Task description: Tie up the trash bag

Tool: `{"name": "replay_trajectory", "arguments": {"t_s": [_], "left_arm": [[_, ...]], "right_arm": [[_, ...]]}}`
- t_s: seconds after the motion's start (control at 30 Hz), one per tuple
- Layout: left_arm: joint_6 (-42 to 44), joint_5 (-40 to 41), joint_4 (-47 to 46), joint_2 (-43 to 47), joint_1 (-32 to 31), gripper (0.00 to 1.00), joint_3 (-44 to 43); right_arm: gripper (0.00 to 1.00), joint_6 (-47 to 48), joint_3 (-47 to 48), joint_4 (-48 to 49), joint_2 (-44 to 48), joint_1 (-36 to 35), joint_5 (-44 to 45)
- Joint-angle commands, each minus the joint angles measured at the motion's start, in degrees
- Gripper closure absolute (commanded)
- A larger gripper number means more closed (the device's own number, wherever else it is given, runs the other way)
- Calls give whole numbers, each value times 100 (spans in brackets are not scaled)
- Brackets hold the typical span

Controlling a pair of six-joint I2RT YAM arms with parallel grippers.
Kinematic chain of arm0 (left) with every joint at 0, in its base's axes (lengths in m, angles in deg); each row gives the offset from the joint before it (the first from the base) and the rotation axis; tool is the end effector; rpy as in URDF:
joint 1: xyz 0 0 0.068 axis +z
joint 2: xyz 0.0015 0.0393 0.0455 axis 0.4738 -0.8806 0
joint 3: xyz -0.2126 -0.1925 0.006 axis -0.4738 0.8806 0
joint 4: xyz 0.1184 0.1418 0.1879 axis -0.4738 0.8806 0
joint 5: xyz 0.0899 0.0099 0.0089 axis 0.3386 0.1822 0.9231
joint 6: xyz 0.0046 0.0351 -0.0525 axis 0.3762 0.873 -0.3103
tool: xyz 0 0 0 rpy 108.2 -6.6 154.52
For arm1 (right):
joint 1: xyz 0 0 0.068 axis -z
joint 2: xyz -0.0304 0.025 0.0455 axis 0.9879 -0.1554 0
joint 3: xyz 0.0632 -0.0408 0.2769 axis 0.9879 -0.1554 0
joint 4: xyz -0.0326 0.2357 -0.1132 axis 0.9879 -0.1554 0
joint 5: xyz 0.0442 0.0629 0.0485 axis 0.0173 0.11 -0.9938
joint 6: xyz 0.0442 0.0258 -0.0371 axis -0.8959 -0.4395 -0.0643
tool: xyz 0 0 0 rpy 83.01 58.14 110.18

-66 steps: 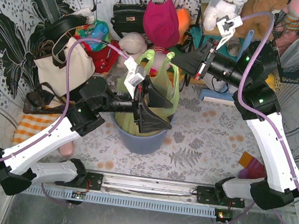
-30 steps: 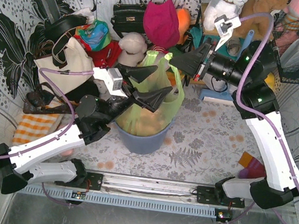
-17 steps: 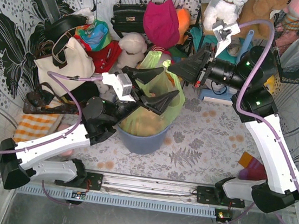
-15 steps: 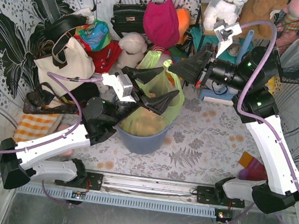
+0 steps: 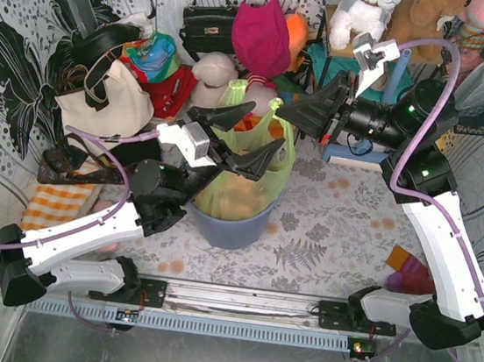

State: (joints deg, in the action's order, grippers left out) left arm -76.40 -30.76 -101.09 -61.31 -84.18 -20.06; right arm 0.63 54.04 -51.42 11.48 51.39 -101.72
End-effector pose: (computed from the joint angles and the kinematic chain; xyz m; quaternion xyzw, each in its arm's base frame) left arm 0.1394 -0.1977 0.4629 0.1944 0.4013 -0.3531 0.8225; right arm 0.1846 0.1461 0.5767 -0.3447 0.5115 0.5518 0.5613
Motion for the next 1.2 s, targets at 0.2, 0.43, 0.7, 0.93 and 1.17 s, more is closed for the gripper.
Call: {"name": "replay_trajectory", "arguments": {"t_s": [0.2, 0.43, 0.7, 0.93, 1.17], "left_arm": [[49, -482, -505, -308, -51, 2, -504], [-23, -586, -439, -451, -59, 8, -682], [29, -436, -171, -407, -64, 44, -690], [48, -527, -35, -448, -58, 64, -753], [75, -675, 177, -438, -61, 100, -804]], "right_arm": [[100, -91, 157, 564, -161, -26, -477], [100, -127, 206, 574, -220, -28, -490], [100, -134, 206, 587, -193, -22, -464], [100, -153, 198, 595, -184, -22, -481], [100, -158, 228, 576, -154, -22, -402]]}}
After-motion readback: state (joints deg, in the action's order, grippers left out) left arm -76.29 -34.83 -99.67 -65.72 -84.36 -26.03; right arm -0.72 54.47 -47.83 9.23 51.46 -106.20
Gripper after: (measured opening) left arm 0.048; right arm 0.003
